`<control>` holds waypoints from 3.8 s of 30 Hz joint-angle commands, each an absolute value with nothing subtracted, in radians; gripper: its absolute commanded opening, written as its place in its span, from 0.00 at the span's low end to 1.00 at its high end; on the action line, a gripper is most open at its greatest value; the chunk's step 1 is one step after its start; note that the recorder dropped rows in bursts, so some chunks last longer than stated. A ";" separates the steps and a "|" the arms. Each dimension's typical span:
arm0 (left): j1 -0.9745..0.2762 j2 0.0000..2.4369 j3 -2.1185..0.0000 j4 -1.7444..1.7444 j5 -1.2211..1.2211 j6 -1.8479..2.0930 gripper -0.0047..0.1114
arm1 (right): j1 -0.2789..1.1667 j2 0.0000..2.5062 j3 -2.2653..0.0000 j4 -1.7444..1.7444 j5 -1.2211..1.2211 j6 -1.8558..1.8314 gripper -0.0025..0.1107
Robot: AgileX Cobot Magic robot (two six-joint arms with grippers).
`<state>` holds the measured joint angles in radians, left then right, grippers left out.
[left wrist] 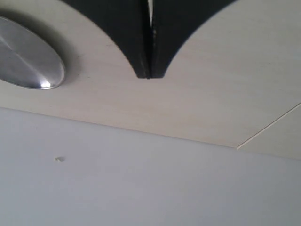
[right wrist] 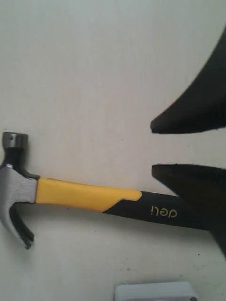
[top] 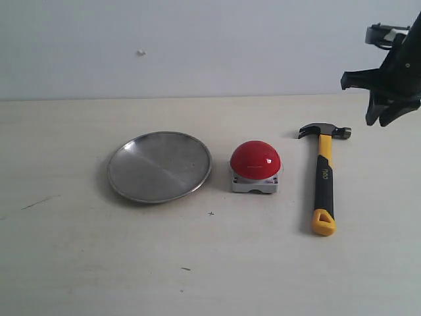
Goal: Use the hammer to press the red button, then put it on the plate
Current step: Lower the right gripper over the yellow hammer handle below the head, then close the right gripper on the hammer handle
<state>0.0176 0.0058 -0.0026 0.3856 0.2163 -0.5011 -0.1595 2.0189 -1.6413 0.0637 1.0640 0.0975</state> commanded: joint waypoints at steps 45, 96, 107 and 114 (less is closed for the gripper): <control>0.012 0.000 0.000 0.388 0.216 -0.501 0.04 | -0.058 2.458 -2.081 -0.006 1.105 0.431 0.50; 0.010 0.000 0.000 0.388 0.216 -0.501 0.04 | -0.058 2.479 -2.081 0.010 1.133 0.386 0.50; 0.010 0.000 0.000 0.388 0.216 -0.501 0.04 | -0.058 2.508 -2.081 0.010 1.081 0.386 0.50; 0.010 0.000 0.000 0.388 0.216 -0.501 0.04 | -0.058 2.529 -2.081 0.010 1.101 0.366 0.43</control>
<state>0.0176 0.0058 -0.0026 0.3874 0.2163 -0.5011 -0.0565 2.5071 -2.0822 0.0000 1.0976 0.3788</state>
